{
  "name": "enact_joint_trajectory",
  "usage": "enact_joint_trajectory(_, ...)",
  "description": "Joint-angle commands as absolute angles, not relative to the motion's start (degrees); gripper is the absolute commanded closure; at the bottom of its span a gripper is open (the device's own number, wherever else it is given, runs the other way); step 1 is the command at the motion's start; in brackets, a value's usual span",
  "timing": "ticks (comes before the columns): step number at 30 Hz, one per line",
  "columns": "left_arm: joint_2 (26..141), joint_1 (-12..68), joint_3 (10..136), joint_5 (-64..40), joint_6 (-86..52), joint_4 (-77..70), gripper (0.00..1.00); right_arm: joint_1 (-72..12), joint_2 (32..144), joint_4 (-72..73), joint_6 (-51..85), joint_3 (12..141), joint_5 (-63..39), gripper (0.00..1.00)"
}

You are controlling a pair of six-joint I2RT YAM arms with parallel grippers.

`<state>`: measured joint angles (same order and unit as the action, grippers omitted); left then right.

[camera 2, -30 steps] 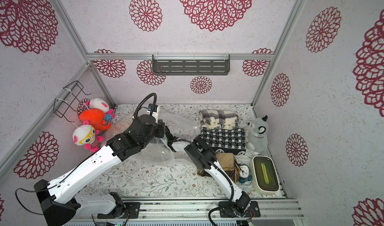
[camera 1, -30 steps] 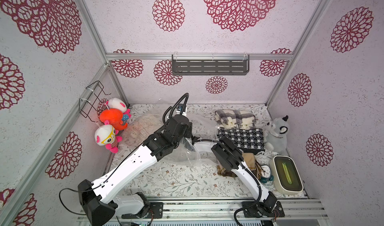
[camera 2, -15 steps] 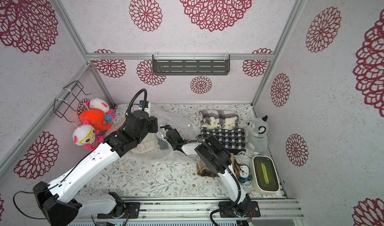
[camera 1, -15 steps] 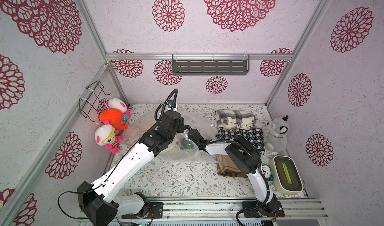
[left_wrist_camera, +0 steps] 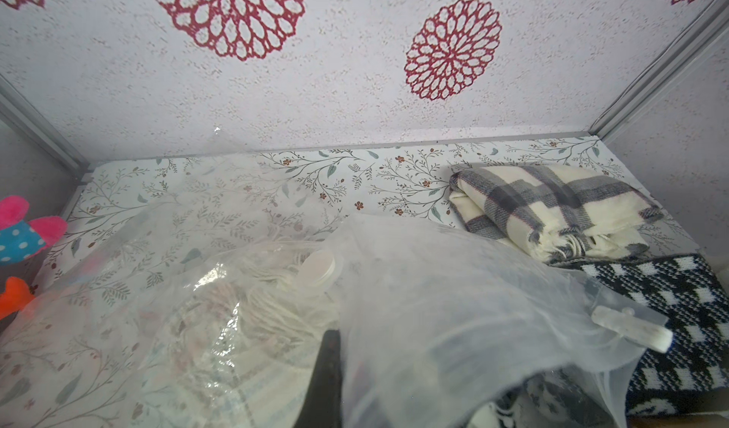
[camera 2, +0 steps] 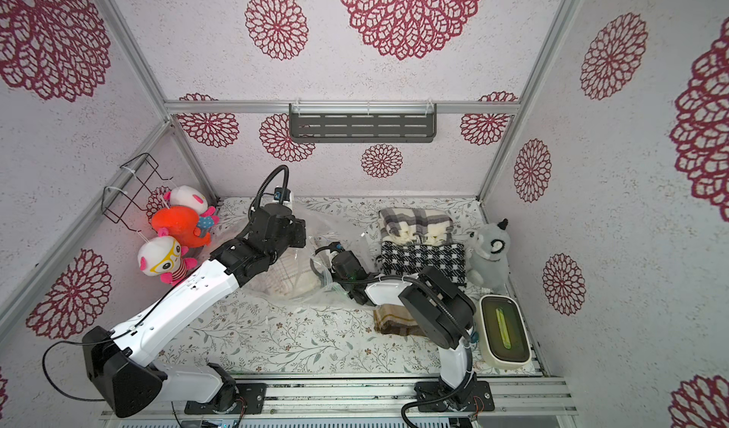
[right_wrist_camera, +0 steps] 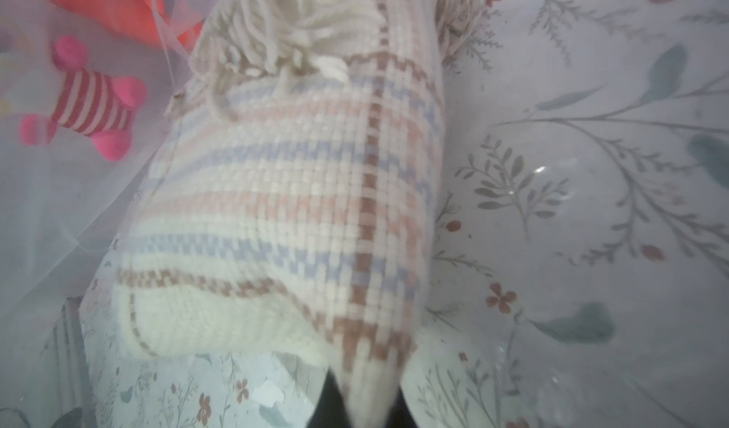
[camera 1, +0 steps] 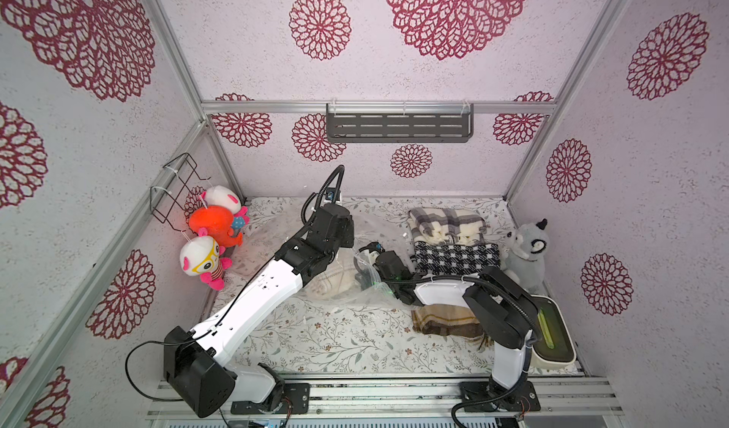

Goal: Take the scarf out of the vacuum bag
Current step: Adjust the scarf in the vacuum bag.

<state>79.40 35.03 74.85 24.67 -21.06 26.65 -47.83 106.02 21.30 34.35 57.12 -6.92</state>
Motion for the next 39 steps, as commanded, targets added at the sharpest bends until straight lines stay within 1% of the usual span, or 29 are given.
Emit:
enact_joint_trajectory(1,78.9,34.5,73.5,24.6,-20.9,25.1,1.00,-46.8,99.4,20.3,31.9,54.8,-3.9,1.00)
enact_joint_trajectory(5,78.1,34.5,72.2,23.8,-20.9,24.7,1.00,-45.9,95.5,17.5,30.9,52.5,-5.5,1.00)
enact_joint_trajectory(8,76.9,34.5,70.7,21.2,-21.0,24.5,1.00,-43.9,91.0,15.2,30.2,48.9,-4.1,1.00)
enact_joint_trajectory(11,75.4,34.6,68.9,16.5,-21.3,24.1,1.00,-41.0,86.3,13.2,28.4,45.3,-5.5,1.00)
enact_joint_trajectory(14,74.2,35.9,66.2,11.7,-21.6,22.2,1.00,-37.9,82.3,11.8,26.8,41.5,-9.0,1.00)
enact_joint_trajectory(16,74.8,37.6,65.5,13.4,-21.4,22.7,1.00,-36.1,79.6,12.0,26.5,39.0,-11.4,1.00)
enact_joint_trajectory(18,76.0,38.8,65.3,18.3,-21.9,24.0,1.00,-35.3,77.1,10.7,25.7,37.6,-12.4,1.00)
enact_joint_trajectory(20,77.6,38.8,64.1,18.9,-21.6,23.7,1.00,-34.7,75.6,9.7,25.4,37.2,-15.2,1.00)
enact_joint_trajectory(22,79.6,38.8,63.2,19.0,-22.1,23.9,1.00,-34.6,74.3,9.2,25.6,36.9,-15.6,1.00)
enact_joint_trajectory(24,80.6,39.1,61.9,19.0,-23.0,23.1,1.00,-34.6,76.2,9.5,26.1,37.4,-14.1,1.00)
enact_joint_trajectory(26,80.4,39.1,59.7,18.9,-23.1,20.3,1.00,-35.1,81.1,12.1,27.5,38.3,-13.9,1.00)
enact_joint_trajectory(28,80.0,39.1,58.5,21.6,-23.4,19.9,1.00,-37.8,85.7,15.7,28.7,39.6,-12.9,1.00)
enact_joint_trajectory(30,79.7,38.3,57.0,27.2,-23.6,20.2,1.00,-41.9,89.4,13.7,28.2,43.6,-7.6,1.00)
enact_joint_trajectory(32,79.6,36.4,55.7,27.4,-23.7,20.4,1.00,-44.4,93.4,13.9,28.7,47.1,-4.8,1.00)
enact_joint_trajectory(36,79.1,33.5,53.4,28.1,-23.1,19.2,1.00,-46.6,103.1,12.9,31.0,55.2,-4.3,1.00)
enact_joint_trajectory(39,79.6,30.7,52.3,30.4,-22.4,17.5,1.00,-46.9,109.0,15.9,34.4,58.6,-4.8,1.00)
